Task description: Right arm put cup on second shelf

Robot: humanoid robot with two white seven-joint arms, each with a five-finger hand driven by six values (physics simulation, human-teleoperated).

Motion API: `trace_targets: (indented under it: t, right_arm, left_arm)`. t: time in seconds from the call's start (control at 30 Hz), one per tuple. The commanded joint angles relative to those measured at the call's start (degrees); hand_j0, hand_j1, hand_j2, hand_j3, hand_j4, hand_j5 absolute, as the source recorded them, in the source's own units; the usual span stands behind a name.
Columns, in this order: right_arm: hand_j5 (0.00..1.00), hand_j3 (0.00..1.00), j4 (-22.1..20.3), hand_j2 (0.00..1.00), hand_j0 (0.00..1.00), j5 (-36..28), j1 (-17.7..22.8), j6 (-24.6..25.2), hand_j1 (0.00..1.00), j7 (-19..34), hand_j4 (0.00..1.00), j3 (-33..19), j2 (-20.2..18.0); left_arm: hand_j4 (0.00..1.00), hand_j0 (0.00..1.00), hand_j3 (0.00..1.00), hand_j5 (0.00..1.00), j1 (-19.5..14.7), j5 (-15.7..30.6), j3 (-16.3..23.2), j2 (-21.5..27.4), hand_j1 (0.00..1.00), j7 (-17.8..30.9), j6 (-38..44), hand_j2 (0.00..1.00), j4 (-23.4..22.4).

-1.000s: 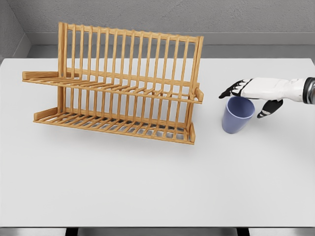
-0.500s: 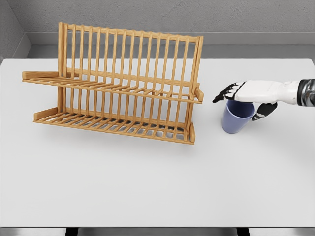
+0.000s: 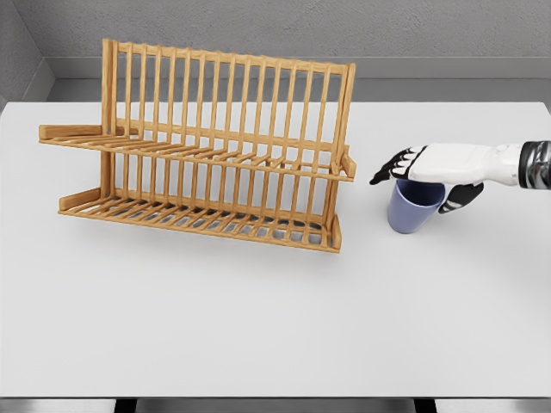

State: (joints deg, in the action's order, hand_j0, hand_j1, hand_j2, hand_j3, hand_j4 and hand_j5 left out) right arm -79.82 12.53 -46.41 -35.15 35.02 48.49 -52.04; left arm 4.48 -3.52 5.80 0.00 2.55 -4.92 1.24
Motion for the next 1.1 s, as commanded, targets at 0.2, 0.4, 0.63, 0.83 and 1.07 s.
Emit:
trace_targets:
  t: [0.2,0.4,0.63,0.83,1.07]
  right_arm:
    - [0.7,0.7,-0.16,0.7,0.7,-0.32,0.0,0.15,0.7,-0.02,0.7,0.03,-0.08]
    - [0.64,0.64,-0.25,0.64,0.64,-0.32,-0.26,0.15,0.64,-0.02,0.64,-0.5,-0.16]
    - [0.65,0.65,-0.25,0.65,0.65,-0.41,-1.32,0.15,0.65,-0.02,0.65,-3.31,-0.69]
    - [0.65,0.65,-0.16,0.65,0.65,-0.49,-3.69,0.15,0.65,-0.02,0.65,-3.66,-0.6]
    - [0.65,0.65,-0.25,0.65,0.65,-0.85,-4.04,0.15,0.65,-0.02,0.65,-9.2,-0.69]
  left_arm:
    - [1.0,1.0,1.0,1.0,0.0,0.0,0.0,0.0,1.0,0.0,0.0,1.0,-0.01]
    - [1.0,1.0,1.0,1.0,0.0,0.0,0.0,0.0,1.0,0.0,0.0,1.0,-0.01]
    - [1.0,1.0,1.0,1.0,-0.09,0.0,0.0,0.0,1.0,0.0,0.0,1.0,-0.01]
    - [1.0,1.0,1.0,1.0,0.0,0.0,0.0,0.0,1.0,0.0,0.0,1.0,-0.01]
    - [1.0,1.0,1.0,1.0,0.0,0.0,0.0,0.0,1.0,0.0,0.0,1.0,-0.01]
